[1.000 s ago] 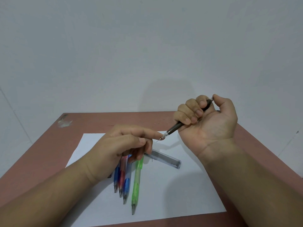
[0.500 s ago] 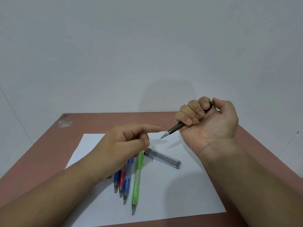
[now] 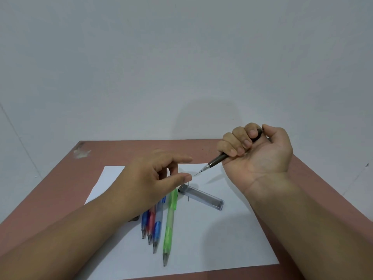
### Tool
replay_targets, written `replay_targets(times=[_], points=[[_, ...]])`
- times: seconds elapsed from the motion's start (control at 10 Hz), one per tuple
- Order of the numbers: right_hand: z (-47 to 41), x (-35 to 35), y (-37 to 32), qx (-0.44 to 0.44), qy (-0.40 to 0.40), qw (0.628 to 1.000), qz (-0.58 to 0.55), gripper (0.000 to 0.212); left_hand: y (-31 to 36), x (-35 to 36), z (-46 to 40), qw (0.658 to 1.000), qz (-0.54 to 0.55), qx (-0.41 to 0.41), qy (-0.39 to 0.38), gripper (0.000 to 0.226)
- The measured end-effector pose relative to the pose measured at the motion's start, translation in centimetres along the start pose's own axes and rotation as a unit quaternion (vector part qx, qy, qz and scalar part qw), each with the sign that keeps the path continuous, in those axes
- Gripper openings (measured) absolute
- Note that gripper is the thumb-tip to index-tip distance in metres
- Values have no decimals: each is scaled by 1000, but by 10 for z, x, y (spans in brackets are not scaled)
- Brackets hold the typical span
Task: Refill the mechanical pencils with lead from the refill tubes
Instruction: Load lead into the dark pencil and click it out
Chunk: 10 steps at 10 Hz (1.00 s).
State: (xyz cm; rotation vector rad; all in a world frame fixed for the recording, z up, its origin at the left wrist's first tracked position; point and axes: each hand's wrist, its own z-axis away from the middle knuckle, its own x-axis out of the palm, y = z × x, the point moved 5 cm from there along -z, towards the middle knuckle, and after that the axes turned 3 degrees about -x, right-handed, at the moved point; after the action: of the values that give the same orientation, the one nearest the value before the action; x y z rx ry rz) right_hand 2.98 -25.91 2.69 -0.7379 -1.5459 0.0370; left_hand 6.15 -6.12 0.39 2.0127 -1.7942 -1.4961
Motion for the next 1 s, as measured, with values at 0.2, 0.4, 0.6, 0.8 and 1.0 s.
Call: replay_targets(times=[0.2, 0.4, 0.6, 0.8, 1.0], points=[[0, 0, 0, 2, 0, 1000, -3, 19, 2, 0, -1, 1000, 4, 4, 3, 27], [1, 1, 1, 5, -3, 1000, -8, 19, 4, 1, -2, 1000, 3, 16, 12, 24], [2, 2, 2, 9, -5, 1000, -10, 20, 4, 1, -2, 999, -4, 31, 22, 24], [3, 3, 5, 12, -13, 1000, -7, 20, 5, 2, -2, 999, -5, 38, 30, 26], [4, 3, 8, 17, -15, 1000, -7, 21, 7, 2, -2, 998, -10, 49, 33, 27]])
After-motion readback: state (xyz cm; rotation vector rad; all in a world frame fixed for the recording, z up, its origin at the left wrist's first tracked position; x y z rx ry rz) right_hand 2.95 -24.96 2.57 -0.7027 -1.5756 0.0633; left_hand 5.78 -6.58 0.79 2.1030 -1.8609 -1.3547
